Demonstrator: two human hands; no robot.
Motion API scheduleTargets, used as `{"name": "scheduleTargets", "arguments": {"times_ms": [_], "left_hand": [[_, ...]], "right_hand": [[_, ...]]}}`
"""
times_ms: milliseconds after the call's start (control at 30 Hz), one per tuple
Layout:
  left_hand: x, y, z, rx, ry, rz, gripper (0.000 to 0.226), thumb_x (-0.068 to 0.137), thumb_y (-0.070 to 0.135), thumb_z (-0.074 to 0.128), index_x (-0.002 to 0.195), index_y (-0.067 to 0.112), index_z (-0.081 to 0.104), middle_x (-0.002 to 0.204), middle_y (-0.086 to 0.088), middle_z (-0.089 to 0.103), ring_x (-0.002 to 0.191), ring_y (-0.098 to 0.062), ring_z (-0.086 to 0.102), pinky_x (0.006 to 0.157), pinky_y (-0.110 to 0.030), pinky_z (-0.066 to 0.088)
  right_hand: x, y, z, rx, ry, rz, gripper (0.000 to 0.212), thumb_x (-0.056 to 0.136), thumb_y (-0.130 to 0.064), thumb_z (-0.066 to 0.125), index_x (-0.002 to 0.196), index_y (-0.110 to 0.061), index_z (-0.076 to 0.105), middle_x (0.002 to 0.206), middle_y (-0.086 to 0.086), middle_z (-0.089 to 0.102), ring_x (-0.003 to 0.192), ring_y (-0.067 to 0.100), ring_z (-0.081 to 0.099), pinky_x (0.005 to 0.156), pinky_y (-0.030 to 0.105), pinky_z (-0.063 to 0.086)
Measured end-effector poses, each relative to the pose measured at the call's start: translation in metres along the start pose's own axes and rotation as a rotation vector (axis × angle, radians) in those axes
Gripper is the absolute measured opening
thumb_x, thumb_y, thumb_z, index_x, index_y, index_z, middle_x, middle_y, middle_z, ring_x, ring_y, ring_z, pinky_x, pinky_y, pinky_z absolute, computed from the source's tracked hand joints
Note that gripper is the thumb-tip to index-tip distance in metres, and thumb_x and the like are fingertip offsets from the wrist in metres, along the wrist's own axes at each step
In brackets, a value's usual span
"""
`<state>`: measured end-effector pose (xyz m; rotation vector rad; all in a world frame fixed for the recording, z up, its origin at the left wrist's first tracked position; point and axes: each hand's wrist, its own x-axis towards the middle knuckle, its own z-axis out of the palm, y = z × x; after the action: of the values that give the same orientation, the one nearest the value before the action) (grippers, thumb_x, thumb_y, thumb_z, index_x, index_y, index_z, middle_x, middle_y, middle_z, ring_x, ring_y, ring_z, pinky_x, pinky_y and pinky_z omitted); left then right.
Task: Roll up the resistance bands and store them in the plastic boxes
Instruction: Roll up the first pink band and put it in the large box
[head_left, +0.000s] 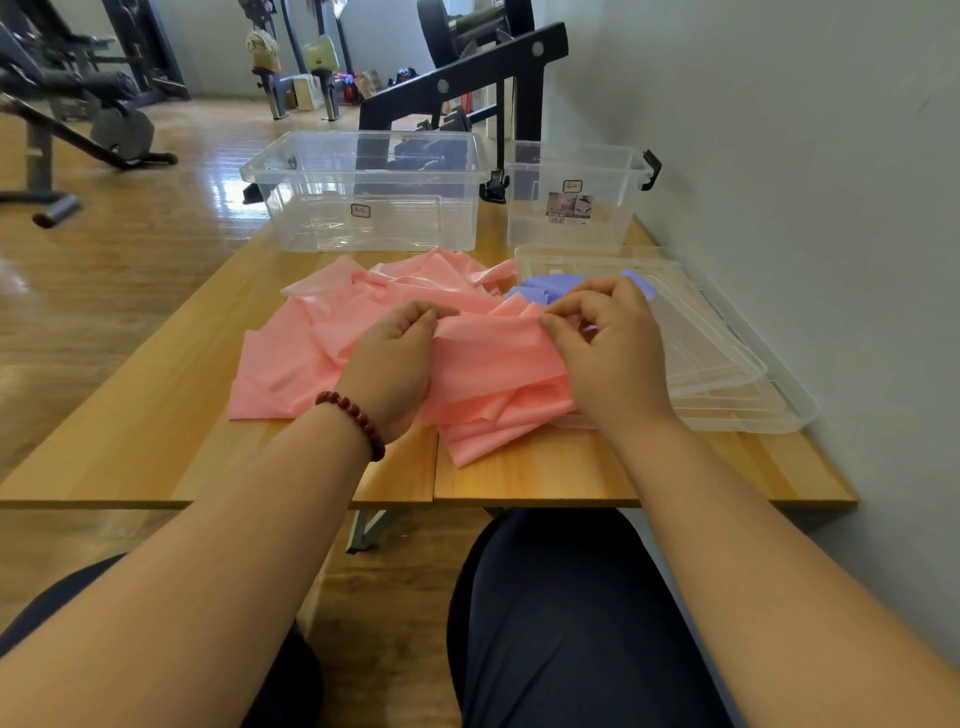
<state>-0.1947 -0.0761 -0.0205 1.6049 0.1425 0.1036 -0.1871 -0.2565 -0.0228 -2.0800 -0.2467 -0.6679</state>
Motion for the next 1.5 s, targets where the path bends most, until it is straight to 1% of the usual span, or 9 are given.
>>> {"name": "scheduleTargets", "arguments": {"times_ms": [67,200,333,633,767,900,1200,1367,1500], "left_hand": [[0.002,0.001,0.001,-0.118,-0.055,-0.061,0.027,0.102,0.037,0.045,0.094,0.028,0.069,0.098,0.003,0.063,0.09,-0.017,0.059,0.077,-0.035,0.054],[0.009,-0.001,-0.001,-0.153,-0.11,-0.039,0.014,0.091,0.028,0.064,0.103,0.022,0.069,0.109,-0.002,0.064,0.098,-0.02,0.061,0.073,-0.032,0.054],[0.022,-0.002,-0.004,-0.23,-0.023,0.01,0.009,0.083,0.018,0.074,0.089,0.025,0.075,0.104,-0.003,0.069,0.099,-0.021,0.064,0.08,-0.035,0.055],[0.04,-0.005,0.001,-0.175,0.141,0.091,0.02,0.086,0.028,0.073,0.066,0.028,0.072,0.066,0.013,0.065,0.074,-0.01,0.059,0.071,-0.032,0.053],[0.043,-0.015,0.001,-0.098,0.182,0.114,0.015,0.088,0.028,0.07,0.074,0.027,0.067,0.054,0.017,0.054,0.055,-0.002,0.049,0.056,-0.019,0.043],[0.044,-0.022,-0.003,-0.128,0.09,0.062,0.018,0.092,0.026,0.066,0.074,0.023,0.063,0.049,0.009,0.045,0.038,-0.012,0.038,0.036,-0.02,0.032],[0.04,-0.023,-0.012,-0.357,-0.071,0.055,0.014,0.091,0.005,0.061,0.087,0.017,0.068,0.056,0.001,0.059,0.039,-0.012,0.051,0.036,-0.018,0.039],[0.038,-0.024,-0.012,-0.332,-0.033,0.104,0.029,0.093,0.006,0.06,0.076,0.026,0.073,0.054,0.0,0.051,0.038,-0.013,0.045,0.036,-0.02,0.036],[0.035,-0.024,-0.012,-0.26,-0.012,0.129,0.031,0.095,0.01,0.06,0.076,0.031,0.072,0.054,0.001,0.046,0.041,-0.016,0.041,0.036,-0.021,0.036]], "right_hand": [[0.003,0.001,0.0,0.041,0.0,0.014,0.008,0.091,-0.015,0.068,0.084,-0.018,0.066,0.102,-0.009,0.049,0.088,0.0,0.05,0.073,0.0,0.035],[0.009,0.005,0.0,0.114,-0.075,0.088,0.018,0.098,-0.019,0.058,0.082,-0.028,0.055,0.086,-0.015,0.061,0.076,-0.01,0.052,0.069,0.003,0.037],[0.019,0.01,-0.001,0.128,-0.052,0.084,0.011,0.099,-0.018,0.054,0.09,-0.023,0.056,0.083,-0.018,0.057,0.074,-0.018,0.05,0.067,0.003,0.038],[0.032,0.028,0.008,0.231,-0.05,0.158,0.012,0.094,-0.018,0.065,0.085,-0.025,0.068,0.082,-0.017,0.065,0.072,-0.013,0.055,0.071,0.004,0.041],[0.031,0.031,0.012,0.298,-0.097,0.171,0.015,0.086,-0.016,0.074,0.093,-0.028,0.068,0.088,-0.017,0.066,0.075,-0.012,0.057,0.074,0.006,0.044],[0.031,0.035,0.012,0.269,-0.069,0.176,0.015,0.09,-0.015,0.069,0.084,-0.028,0.068,0.085,-0.013,0.067,0.074,-0.009,0.056,0.07,0.006,0.042],[0.03,0.032,0.012,0.276,-0.053,0.183,0.007,0.095,-0.014,0.063,0.093,-0.018,0.068,0.055,-0.017,0.054,0.055,-0.005,0.047,0.055,0.009,0.033],[0.026,0.03,0.011,0.228,-0.018,0.083,0.013,0.094,-0.009,0.063,0.092,-0.021,0.068,0.078,-0.017,0.063,0.072,-0.01,0.056,0.07,0.005,0.039],[0.025,0.024,0.015,0.032,0.057,-0.078,0.012,0.093,-0.01,0.062,0.096,-0.015,0.072,0.077,-0.024,0.059,0.072,-0.006,0.054,0.069,0.004,0.038]]}}
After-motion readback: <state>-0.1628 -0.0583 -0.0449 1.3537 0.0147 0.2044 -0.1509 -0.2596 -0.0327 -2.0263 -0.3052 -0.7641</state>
